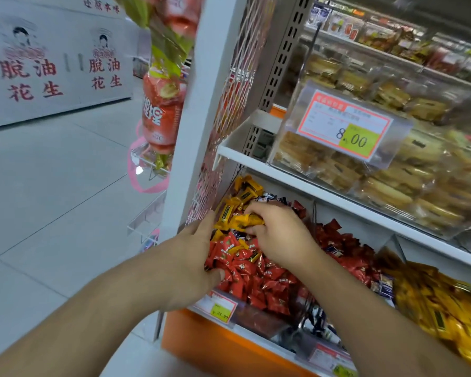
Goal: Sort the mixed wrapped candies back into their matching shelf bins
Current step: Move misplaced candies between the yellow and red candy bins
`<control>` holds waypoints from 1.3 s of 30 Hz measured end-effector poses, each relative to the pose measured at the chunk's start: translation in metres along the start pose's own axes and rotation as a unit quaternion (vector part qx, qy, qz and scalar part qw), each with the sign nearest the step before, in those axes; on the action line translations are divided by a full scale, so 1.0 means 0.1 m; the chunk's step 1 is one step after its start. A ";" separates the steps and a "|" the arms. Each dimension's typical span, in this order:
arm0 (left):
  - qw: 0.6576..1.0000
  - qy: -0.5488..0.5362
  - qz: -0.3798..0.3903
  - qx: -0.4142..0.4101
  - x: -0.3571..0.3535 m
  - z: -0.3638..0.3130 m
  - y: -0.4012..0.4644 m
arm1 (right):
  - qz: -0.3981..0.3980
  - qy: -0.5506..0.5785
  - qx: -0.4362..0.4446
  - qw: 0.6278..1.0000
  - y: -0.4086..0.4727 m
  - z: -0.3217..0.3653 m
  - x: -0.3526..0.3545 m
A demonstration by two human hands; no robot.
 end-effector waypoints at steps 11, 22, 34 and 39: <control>0.961 -0.248 -0.076 -0.095 -0.21 -0.81 -0.24 | -0.099 0.180 -0.062 0.977 -1.28 0.37 0.62; 0.940 -0.332 0.052 -0.064 -0.71 -1.54 -0.53 | -0.101 -0.129 -0.361 0.918 -2.83 -0.96 1.26; 0.927 -0.360 0.104 -0.011 -1.14 -1.94 -0.70 | -0.086 0.122 -0.110 0.983 -2.94 -0.33 0.93; 0.923 -0.368 0.110 -0.009 -1.23 -2.00 -0.78 | -0.130 0.100 -0.098 0.982 -2.93 -0.27 0.89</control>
Point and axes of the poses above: each hand's wrist, its own y-axis towards the middle knuckle, its own x-axis out of the back of the hand, z = x × y, the point moved 3 cm from there along y, towards the middle knuckle, and after that the axes turned 15 degrees about x, right-handed, at the moved point
